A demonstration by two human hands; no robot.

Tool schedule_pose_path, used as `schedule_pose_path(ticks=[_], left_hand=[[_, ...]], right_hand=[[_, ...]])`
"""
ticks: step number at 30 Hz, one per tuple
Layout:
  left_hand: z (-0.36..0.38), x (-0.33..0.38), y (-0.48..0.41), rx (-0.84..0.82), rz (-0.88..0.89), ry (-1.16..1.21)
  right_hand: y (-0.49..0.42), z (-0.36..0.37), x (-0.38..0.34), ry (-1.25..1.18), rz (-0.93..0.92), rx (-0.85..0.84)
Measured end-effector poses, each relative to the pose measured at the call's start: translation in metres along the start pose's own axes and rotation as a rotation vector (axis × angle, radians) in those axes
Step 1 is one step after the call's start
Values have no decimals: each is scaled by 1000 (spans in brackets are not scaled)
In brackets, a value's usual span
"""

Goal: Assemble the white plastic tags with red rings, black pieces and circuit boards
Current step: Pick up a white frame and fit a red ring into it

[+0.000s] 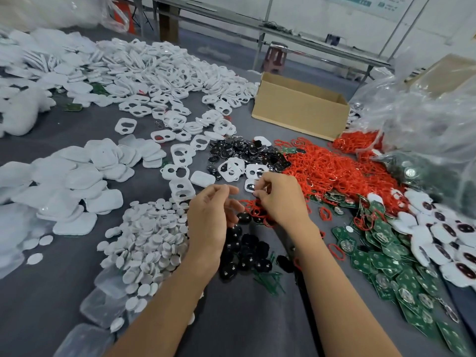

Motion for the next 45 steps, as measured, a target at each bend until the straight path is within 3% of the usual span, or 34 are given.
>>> schedule_pose_path(ticks=[4, 12, 18, 22, 26, 34, 36, 41, 45], left_hand=[[0, 2, 0, 7, 2, 10], [-1, 1, 0, 14, 0, 18], [-2, 2, 0, 20, 7, 12], [-2, 2, 0, 22, 6, 28], [1, 2, 2, 5, 11, 18], [0, -1, 0, 18, 25, 9], [-1, 0, 0, 31, 43, -18], [7, 6, 0, -27, 149, -138], [21, 9, 9, -151, 150, -114]], right_hand=[[0, 8, -7, -112, -34, -131], [-3, 13, -3, -55, -25, -184], [-1, 11, -10, -106, -91, -126], [-14, -14, -1, -243, -31, 123], [-34, 0, 18, -170, 116, 26], [-27, -18, 22, -356, 128, 115], [-17, -27, 11, -408, 95, 65], [10, -35, -51, -347, -148, -289], [20, -33, -83, -201, -270, -324]])
Point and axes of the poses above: each hand's wrist, its own y-axis away from the middle knuckle, its own z-axis out of the palm, x = y × z, the point moved 8 cm from there along -y, towards the middle knuckle, and after that the axes turned 15 degrees about -y, right-handed, at the moved point
